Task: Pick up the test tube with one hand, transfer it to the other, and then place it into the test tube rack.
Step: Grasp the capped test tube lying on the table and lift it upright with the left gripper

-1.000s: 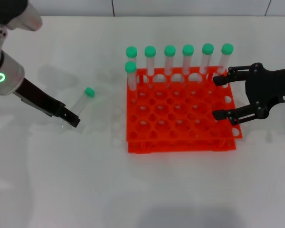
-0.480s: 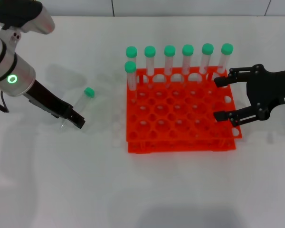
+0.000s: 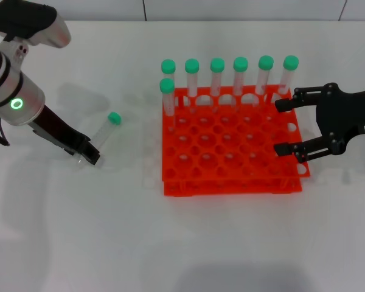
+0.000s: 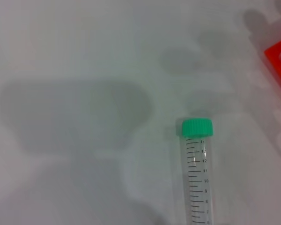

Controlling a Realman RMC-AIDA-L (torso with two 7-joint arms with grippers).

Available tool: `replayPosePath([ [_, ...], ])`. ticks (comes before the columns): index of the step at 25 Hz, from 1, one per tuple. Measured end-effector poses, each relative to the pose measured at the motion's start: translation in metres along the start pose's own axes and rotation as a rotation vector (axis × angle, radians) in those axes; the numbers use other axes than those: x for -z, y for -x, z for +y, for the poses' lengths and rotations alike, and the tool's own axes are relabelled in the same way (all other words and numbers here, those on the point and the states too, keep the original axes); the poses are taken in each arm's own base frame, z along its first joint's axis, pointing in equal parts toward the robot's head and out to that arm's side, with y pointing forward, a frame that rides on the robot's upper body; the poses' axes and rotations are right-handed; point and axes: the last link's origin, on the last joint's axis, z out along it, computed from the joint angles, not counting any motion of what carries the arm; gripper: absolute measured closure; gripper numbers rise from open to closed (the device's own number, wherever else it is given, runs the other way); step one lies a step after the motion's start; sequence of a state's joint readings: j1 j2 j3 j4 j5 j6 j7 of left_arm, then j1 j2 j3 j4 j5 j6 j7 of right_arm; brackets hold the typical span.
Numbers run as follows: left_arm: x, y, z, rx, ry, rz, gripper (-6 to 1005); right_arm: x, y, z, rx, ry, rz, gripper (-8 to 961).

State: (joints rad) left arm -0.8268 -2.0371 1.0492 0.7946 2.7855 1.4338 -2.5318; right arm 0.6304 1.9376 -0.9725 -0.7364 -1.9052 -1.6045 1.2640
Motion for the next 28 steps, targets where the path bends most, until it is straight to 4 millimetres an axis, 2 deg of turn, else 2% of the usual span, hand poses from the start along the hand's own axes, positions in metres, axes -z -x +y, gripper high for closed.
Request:
replayPosePath([
  [5, -0.001, 0.000, 0.000, -0.003, -0.010, -0.002, 466, -0.002, 0.001, 0.000, 0.001, -0.002, -0.002, 112],
  [16, -0.004, -0.005, 0.003, -0.033, -0.031, -0.006, 539, -0.003, 0.002, -0.002, 0.001, -0.007, -0.001, 113],
  [21, -0.007, -0.005, 0.004, -0.036, -0.031, -0.011, 767, -0.003, 0.003, -0.003, 0.001, -0.008, -0.001, 113],
  [25, -0.005, -0.007, 0.005, -0.042, -0.036, -0.002, 814, -0.002, 0.003, -0.003, 0.000, -0.011, -0.002, 113],
  [28, 0.009, -0.015, 0.003, -0.051, -0.062, 0.063, 814, -0.002, 0.002, -0.003, -0.002, -0.013, -0.003, 113],
])
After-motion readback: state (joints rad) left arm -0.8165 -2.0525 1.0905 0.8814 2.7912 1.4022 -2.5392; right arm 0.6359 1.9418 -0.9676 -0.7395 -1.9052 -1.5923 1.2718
